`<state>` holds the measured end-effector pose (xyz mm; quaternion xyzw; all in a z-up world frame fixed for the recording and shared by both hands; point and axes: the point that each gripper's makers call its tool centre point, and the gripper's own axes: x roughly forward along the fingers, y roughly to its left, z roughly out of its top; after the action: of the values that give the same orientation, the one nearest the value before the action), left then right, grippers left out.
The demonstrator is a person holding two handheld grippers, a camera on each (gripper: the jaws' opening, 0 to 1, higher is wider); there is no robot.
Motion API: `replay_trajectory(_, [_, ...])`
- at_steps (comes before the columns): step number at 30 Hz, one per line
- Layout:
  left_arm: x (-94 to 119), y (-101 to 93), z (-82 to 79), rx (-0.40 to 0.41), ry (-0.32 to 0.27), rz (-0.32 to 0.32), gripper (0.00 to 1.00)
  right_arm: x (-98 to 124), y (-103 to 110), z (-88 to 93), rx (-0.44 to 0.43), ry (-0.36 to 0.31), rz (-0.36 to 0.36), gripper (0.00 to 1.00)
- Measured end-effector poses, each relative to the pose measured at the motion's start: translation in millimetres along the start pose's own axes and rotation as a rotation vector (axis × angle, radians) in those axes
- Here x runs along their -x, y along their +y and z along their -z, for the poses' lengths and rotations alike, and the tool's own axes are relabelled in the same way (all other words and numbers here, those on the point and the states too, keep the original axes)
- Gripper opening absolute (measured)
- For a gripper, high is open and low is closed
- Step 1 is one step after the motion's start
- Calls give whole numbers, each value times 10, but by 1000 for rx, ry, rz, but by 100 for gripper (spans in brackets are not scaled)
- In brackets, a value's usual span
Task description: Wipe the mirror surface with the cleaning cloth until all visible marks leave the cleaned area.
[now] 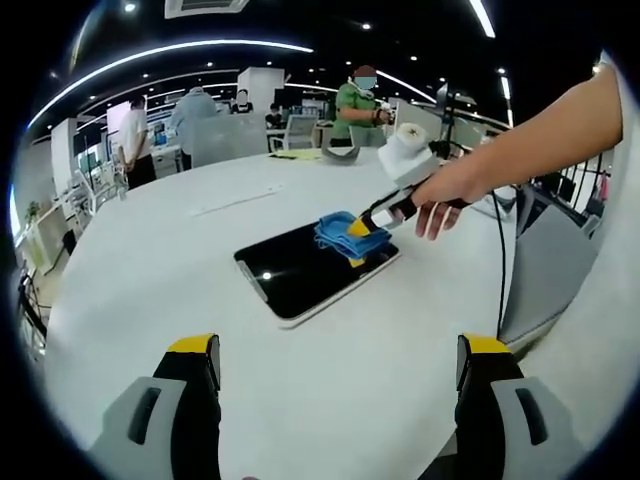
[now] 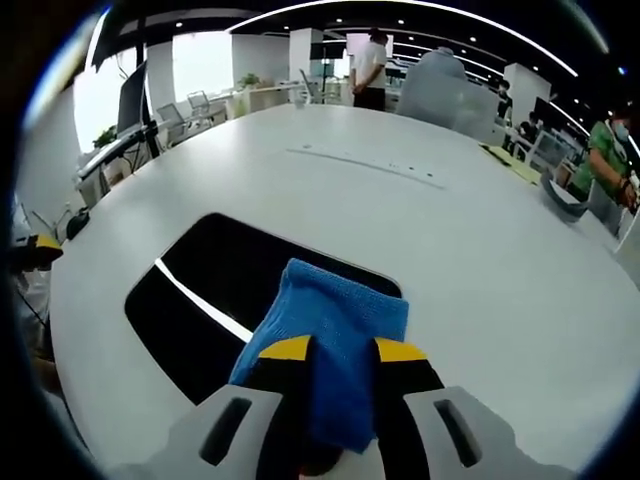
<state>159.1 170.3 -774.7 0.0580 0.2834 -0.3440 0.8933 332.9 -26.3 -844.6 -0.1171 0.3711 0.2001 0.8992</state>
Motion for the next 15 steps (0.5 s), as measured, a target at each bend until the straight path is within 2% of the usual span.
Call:
replay_trajectory(3, [-17,32,-43,-26,5,-3,99,5,3,3,3,0,-1,19])
replay_trajectory(5, [1,59,-88,-16,6,-10,99,6,5,5,9,1,-5,19])
replay_trajectory(7, [33,56,-168,-13,-20,-7,99,10,9,13,17,6,-9,19])
replay_trajectory(11, [36,111,-130,-29,-4,-19,99,17,17,20,25,10,-13,19])
replay_trajectory(15, [70,152,-98,-2,-2,-32,99,21,23,28,27,16,-17,19])
